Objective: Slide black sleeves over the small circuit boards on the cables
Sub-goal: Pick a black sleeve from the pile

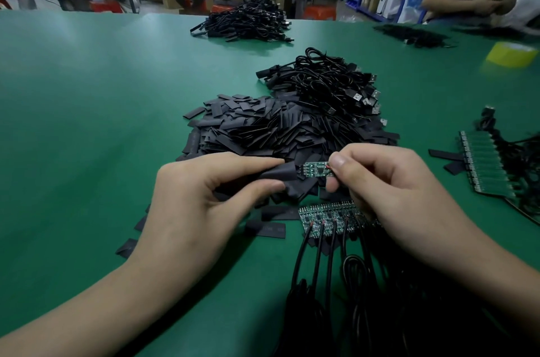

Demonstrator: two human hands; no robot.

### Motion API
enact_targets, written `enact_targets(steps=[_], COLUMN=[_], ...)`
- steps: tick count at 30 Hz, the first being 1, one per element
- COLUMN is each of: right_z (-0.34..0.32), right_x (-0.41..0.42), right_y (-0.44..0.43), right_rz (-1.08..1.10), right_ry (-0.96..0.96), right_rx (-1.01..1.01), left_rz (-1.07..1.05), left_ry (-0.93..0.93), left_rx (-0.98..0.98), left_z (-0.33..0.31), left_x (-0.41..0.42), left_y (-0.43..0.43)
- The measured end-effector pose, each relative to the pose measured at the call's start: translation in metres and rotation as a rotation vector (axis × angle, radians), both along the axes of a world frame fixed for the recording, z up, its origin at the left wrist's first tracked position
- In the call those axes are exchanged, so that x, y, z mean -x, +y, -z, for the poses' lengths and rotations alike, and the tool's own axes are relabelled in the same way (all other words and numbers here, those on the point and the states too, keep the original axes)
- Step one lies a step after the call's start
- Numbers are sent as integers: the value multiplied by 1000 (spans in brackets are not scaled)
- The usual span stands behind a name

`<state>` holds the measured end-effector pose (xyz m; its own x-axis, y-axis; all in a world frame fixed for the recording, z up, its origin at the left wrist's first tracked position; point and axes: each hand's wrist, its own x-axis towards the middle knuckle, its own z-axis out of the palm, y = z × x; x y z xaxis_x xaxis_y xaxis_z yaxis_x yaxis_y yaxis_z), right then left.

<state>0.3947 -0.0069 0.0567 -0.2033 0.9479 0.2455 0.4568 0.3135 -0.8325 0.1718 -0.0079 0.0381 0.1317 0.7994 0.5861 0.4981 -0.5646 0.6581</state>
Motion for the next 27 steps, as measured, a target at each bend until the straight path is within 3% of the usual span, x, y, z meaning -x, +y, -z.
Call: enact_targets(steps=[21, 27], right_z=[-1, 1], right_x=[-5, -4], right_y=[2, 1], right_rz=[-102, -82], right_ry=[7, -32], right_rx=[180, 150], left_rz=[79, 41], left_ry=[147, 179], left_rx=[-28, -43], left_z=[-5, -4], left_x=[0, 0], left_y=[-2, -3])
